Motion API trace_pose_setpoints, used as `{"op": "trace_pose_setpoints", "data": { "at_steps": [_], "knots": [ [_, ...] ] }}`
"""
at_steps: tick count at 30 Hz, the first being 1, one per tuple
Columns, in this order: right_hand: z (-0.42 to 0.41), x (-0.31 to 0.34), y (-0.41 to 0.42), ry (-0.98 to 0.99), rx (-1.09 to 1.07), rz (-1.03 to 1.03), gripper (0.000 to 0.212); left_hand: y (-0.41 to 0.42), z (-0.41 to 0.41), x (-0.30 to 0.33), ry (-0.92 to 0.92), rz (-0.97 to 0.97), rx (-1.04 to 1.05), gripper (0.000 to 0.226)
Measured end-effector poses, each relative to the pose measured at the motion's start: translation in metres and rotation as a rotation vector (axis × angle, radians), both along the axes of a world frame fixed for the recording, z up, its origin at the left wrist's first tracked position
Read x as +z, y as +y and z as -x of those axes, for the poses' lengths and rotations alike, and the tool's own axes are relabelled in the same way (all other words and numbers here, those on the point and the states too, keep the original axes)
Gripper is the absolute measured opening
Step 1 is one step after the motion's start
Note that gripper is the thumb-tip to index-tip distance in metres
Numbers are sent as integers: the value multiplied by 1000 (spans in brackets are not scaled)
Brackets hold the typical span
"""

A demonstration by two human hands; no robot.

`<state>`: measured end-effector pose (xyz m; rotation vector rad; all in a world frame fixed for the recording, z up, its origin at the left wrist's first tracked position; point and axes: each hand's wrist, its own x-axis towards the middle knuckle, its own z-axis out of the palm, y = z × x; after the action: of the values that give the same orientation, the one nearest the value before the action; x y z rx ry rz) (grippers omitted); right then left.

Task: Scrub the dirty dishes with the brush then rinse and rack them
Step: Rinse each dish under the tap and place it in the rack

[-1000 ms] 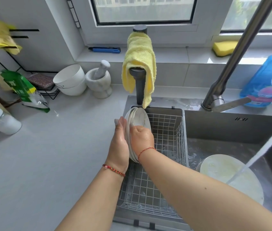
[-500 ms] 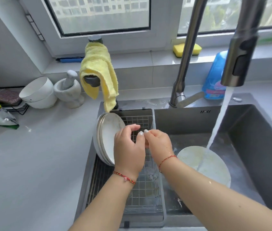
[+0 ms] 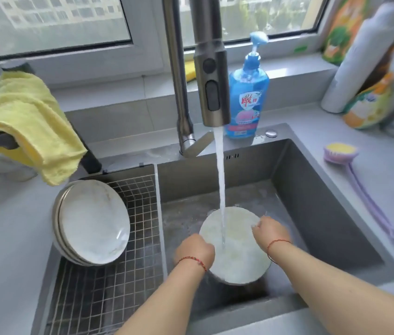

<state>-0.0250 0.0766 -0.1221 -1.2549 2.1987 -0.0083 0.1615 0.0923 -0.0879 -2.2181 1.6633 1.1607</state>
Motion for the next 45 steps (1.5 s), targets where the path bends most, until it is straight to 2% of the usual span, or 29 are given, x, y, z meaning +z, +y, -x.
{"op": "trace_pose_setpoints", "data": {
  "at_steps": [2, 4, 7, 11, 14, 19, 26, 34, 38, 43, 45],
  "knots": [
    [19, -10, 2, 60, 18, -113, 49, 3, 2, -20, -87, -63, -3, 13],
    [32, -19, 3, 91, 36, -205, 55, 4, 3, -38, -139, -100, 8, 20],
    [40, -30, 4, 127, 120, -310, 37, 4, 5, -59, -133, -150, 26, 34],
    [42, -37, -2, 109, 190, -354, 16, 3, 11, -74, -166, -156, 41, 33],
    [43, -36, -9, 95, 176, -354, 19, 0, 9, -76, -186, -157, 73, 32],
    [50, -32, -7, 5, 147, -363, 22, -2, 4, -83, -100, -166, 91, 26],
    [55, -19, -5, -82, 99, -350, 25, 0, 0, -69, 48, -168, 146, 29],
    [66, 5, -12, -62, 181, -304, 43, 9, 11, -55, 484, -170, 690, 12],
    [67, 29, -17, -25, 228, -148, 35, 12, 16, -48, 801, -126, 897, 27],
    [69, 62, -33, 60, 317, 48, 29, 13, 17, -25, 1100, -153, 906, 65],
    [69, 65, -33, 82, 326, 105, 26, 12, 16, -20, 1183, -152, 908, 73]
  ]
}}
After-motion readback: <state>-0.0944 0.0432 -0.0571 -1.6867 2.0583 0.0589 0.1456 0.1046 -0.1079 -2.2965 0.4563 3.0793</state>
